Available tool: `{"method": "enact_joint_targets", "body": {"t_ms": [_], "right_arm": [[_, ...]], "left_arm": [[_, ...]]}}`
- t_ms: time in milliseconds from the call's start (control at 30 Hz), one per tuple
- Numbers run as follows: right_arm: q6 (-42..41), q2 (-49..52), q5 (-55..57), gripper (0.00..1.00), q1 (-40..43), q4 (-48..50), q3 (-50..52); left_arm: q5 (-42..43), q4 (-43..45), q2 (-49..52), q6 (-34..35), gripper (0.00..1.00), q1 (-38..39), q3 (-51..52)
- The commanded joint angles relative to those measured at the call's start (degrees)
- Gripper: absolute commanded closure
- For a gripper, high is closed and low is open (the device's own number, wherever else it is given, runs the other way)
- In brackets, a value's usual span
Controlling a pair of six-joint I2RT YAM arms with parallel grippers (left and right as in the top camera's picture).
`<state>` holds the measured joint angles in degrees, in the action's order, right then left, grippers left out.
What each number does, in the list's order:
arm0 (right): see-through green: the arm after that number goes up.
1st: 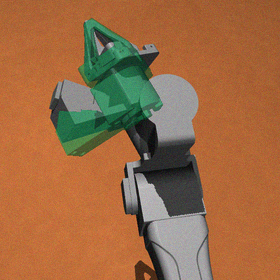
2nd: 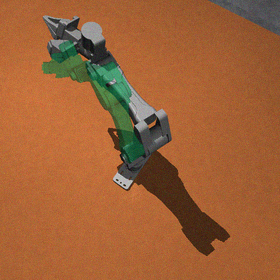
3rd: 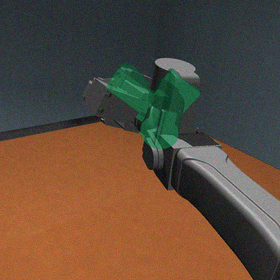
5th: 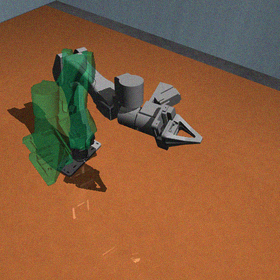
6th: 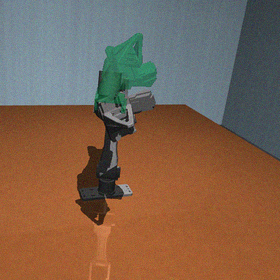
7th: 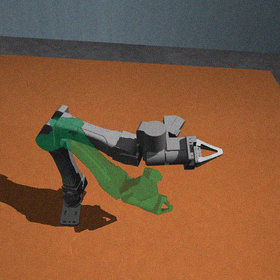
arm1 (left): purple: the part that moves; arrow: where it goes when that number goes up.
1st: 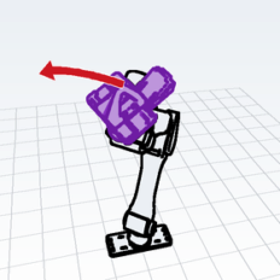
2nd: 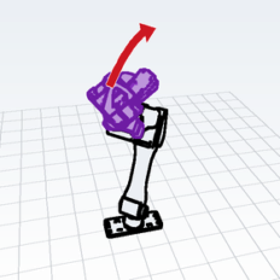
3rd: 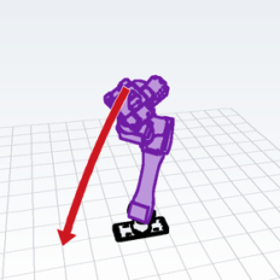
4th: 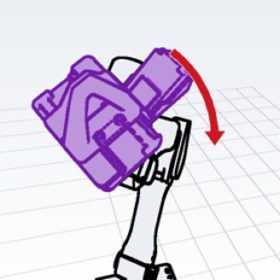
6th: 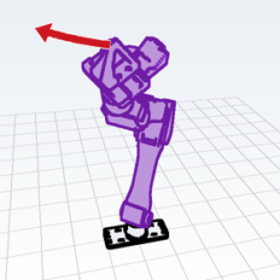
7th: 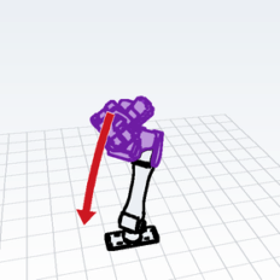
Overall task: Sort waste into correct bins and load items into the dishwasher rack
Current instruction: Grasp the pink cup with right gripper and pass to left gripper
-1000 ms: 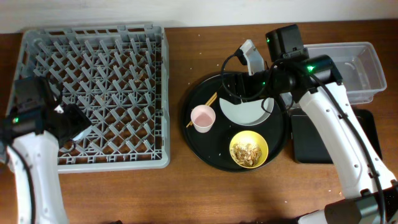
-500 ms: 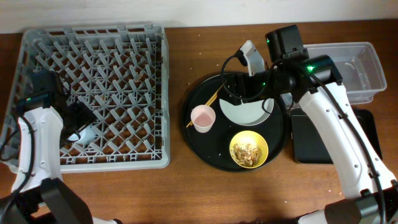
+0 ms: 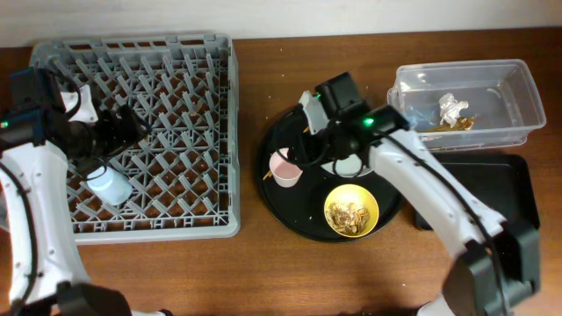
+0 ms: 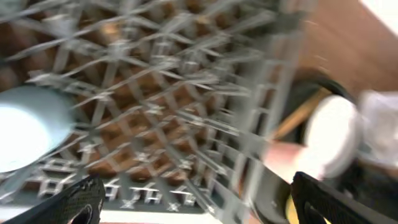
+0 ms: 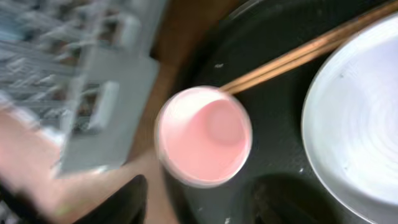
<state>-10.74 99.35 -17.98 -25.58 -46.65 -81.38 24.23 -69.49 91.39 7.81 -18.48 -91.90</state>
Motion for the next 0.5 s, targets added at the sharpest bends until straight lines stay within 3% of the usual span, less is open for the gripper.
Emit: {"method": "enact_joint_targets", "body": {"t_ms": [0, 100, 167, 233, 367, 467], "right_arm": [[-3.3, 6.1, 3.9, 0.52, 0.0, 3.4, 1.9], [-3.3, 12.3, 5.1, 0.7, 0.0, 6.8, 1.9], [-3.3, 14.0, 4.4, 0.96, 0.0, 6.8, 1.9], [-3.3, 13.0, 2.0, 0.96, 0.3, 6.2, 1.6], [-2.4, 4.5, -7.8, 0.96, 3.1, 3.4, -1.1], [5.0, -5.9, -31.7, 0.96, 7.4, 4.6, -3.3]], "left_arm": [[13.7, -0.9, -4.7, -10.1, 0.05, 0.2, -1.3], [18.1, -3.6, -5.7, -12.9, 0.04, 0.3, -1.3], [20.3, -5.2, -5.7, -15.0, 0.04, 0.6, -1.2], [21.7, -6.0, -5.7, -15.3, 0.04, 1.2, -1.2], [33.5, -5.0, -5.7, -15.3, 0.03, 1.8, -1.2], [41.7, -3.0, -5.7, -15.3, 0.01, 3.8, -1.2]]}}
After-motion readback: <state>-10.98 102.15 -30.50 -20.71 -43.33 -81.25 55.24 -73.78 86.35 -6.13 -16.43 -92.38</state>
